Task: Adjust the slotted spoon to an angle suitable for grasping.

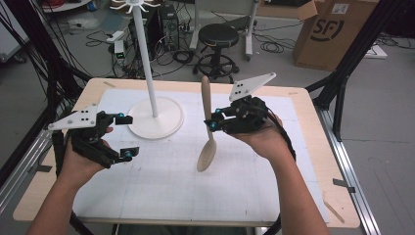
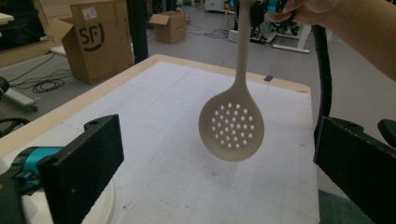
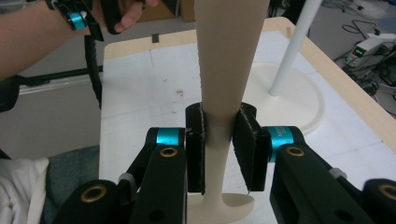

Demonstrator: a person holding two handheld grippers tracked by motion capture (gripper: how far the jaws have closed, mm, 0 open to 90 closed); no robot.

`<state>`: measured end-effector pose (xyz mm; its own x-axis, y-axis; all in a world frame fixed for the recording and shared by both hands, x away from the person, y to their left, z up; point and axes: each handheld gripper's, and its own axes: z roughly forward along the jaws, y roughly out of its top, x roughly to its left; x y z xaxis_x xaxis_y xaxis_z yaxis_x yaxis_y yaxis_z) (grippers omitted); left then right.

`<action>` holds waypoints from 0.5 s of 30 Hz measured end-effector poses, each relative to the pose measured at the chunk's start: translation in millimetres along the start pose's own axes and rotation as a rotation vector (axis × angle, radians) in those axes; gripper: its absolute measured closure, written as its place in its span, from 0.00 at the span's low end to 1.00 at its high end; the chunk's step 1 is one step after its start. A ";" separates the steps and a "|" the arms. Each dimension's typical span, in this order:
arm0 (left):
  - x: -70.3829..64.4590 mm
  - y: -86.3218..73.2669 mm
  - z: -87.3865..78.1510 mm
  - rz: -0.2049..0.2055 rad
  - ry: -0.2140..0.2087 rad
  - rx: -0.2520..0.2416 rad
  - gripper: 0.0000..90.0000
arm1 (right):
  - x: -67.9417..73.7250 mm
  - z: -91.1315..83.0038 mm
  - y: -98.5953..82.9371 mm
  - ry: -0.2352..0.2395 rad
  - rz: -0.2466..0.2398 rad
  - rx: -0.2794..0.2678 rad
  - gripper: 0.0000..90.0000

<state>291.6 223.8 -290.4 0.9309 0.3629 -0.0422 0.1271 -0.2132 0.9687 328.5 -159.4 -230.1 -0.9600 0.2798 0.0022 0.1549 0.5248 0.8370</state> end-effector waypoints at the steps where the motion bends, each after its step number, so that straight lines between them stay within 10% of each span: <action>1: -0.6 2.3 1.8 0.002 -0.004 -0.001 0.02 | 0.8 1.0 0.6 0.003 -0.008 0.001 0.84; 15: -4.5 24.3 13.2 0.015 -0.064 -0.007 0.02 | 13.8 6.7 4.0 0.042 -0.054 0.008 0.84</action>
<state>295.0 205.0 -270.0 0.9526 0.3013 -0.0429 0.1106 -0.2113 0.9711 317.5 -148.0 -230.4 -0.9759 0.2175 -0.0198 0.1044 0.5444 0.8323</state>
